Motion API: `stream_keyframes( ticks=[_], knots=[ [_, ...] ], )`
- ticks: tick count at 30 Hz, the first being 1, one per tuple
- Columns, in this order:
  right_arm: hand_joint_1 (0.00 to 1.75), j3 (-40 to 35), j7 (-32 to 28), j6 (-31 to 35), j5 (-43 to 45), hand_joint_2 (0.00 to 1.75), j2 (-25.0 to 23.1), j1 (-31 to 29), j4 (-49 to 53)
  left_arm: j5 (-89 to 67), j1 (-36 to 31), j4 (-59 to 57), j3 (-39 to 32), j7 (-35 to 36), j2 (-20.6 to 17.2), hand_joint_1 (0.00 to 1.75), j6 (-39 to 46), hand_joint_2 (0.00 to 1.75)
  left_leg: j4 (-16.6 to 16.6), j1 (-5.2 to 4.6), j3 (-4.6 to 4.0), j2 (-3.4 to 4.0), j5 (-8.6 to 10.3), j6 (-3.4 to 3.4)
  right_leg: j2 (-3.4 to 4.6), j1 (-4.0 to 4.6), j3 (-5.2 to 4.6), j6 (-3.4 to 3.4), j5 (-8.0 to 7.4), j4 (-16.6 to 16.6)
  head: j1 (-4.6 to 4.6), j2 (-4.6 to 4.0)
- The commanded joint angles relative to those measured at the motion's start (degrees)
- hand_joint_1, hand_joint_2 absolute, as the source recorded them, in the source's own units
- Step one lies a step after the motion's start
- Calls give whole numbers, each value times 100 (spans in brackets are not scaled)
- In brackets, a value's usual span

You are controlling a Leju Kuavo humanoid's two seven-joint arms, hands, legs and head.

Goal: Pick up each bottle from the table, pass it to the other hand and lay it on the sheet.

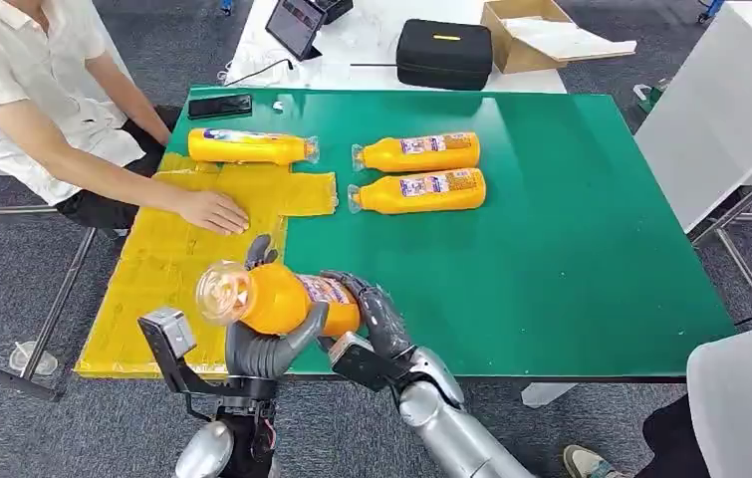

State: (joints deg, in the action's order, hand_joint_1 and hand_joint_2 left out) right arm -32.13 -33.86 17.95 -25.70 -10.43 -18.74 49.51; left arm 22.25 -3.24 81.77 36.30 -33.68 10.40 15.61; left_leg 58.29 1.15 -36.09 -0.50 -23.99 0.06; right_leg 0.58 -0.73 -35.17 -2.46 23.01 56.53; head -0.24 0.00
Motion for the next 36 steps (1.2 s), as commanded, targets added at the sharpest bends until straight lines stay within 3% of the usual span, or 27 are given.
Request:
stream_keyframes(
  ticks=[1,13,18,19,20,21,22,25,31,36],
  knots=[
    [175,-232,-43,-123,147,175,34,-216,-457,268,-149,-61,-164,111,-85,175,-134,175,-4,-3,19,5,-4,5,-3,0,17,8,4,-2,0,0],
    [175,-235,-58,-168,193,175,29,-210,-441,271,-140,-87,-150,110,-91,175,-151,175,-3,-1,11,2,-2,4,-4,1,11,5,2,-2,0,0],
    [175,85,-201,-1238,1260,175,-64,-45,-108,196,-138,-144,-166,-76,-74,175,-130,175,-3,-3,18,2,-4,5,-7,0,17,8,5,-2,0,0],
    [143,92,-187,-1302,1330,175,-64,-21,-54,114,-139,-145,-165,-148,-67,175,-53,175,-5,-4,25,1,-5,6,-10,0,24,10,8,-2,0,0],
    [9,122,-136,-1451,1483,175,-69,20,20,-44,-130,-122,-163,-283,-66,175,90,175,-3,-2,16,1,-4,5,-6,1,15,8,5,-2,0,0],
    [0,102,5,-1681,1632,175,-48,39,31,-158,-116,-76,-159,-395,-83,175,197,175,-3,-2,22,3,-7,6,-7,1,21,10,8,0,0,0],
    [0,33,52,-1790,1618,0,2,27,-18,-200,-109,-46,-167,-448,-98,175,235,175,-2,-2,14,2,-4,4,-5,0,12,7,5,0,2,0],
    [0,160,-165,-1198,1414,0,82,203,-129,-255,39,206,-360,-508,-138,175,421,175,-7,-2,29,-2,-7,6,-12,2,30,10,10,-6,2,0],
    [0,1261,-579,965,607,0,556,1124,363,-819,734,1173,-1060,-632,-255,175,913,175,-11,-2,28,-8,-7,6,-16,1,30,6,10,-12,0,2],
    [0,1904,-498,464,516,0,605,1753,1081,0,1094,1823,-1587,-390,-112,175,237,175,-2,-6,10,-9,-10,6,-16,-3,14,5,12,-2,2,0]
  ],
)
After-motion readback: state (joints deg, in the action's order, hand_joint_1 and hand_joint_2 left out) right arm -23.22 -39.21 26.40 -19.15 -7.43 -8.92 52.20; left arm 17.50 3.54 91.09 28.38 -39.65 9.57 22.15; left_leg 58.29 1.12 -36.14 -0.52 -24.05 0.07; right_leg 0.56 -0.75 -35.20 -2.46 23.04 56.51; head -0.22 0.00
